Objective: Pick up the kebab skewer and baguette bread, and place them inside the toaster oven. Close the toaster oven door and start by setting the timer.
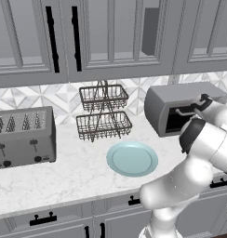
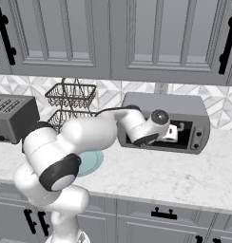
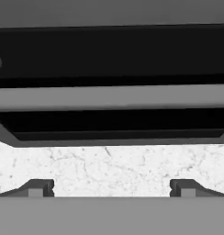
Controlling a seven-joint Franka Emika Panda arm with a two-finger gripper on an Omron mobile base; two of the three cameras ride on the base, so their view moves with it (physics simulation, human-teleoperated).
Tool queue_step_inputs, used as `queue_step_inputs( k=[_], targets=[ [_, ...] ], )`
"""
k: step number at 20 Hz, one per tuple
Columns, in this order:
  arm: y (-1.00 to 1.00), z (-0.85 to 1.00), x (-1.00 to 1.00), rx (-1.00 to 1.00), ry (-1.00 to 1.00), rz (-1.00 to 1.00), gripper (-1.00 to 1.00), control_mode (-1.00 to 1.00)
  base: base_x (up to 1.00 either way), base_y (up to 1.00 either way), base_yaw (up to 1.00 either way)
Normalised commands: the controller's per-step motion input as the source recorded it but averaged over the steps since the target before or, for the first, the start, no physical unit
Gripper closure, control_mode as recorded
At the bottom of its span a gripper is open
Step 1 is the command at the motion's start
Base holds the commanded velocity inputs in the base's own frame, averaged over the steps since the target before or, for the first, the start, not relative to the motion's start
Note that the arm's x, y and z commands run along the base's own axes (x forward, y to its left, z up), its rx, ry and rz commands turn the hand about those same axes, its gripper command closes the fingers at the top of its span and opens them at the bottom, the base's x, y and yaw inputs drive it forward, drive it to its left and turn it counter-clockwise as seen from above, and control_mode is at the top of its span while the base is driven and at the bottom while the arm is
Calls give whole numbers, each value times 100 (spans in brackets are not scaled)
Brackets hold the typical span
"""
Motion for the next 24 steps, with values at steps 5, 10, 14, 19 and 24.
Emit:
queue_step_inputs(
  k=[5, 10, 14, 19, 24],
  targets=[
    [-30, 8, -30, 0, -1, 0, -100, -100, 0, 0, 0],
    [-52, 16, -3, 0, -1, 0, -100, -100, 0, 0, 0],
    [-46, 6, 0, 0, -2, 0, -100, -100, 0, 0, 0],
    [-54, 0, 0, 0, -2, 0, -100, -100, 0, 0, 0],
    [-53, 0, 0, -7, 0, 4, -100, -100, 0, 0, 0]
  ],
)
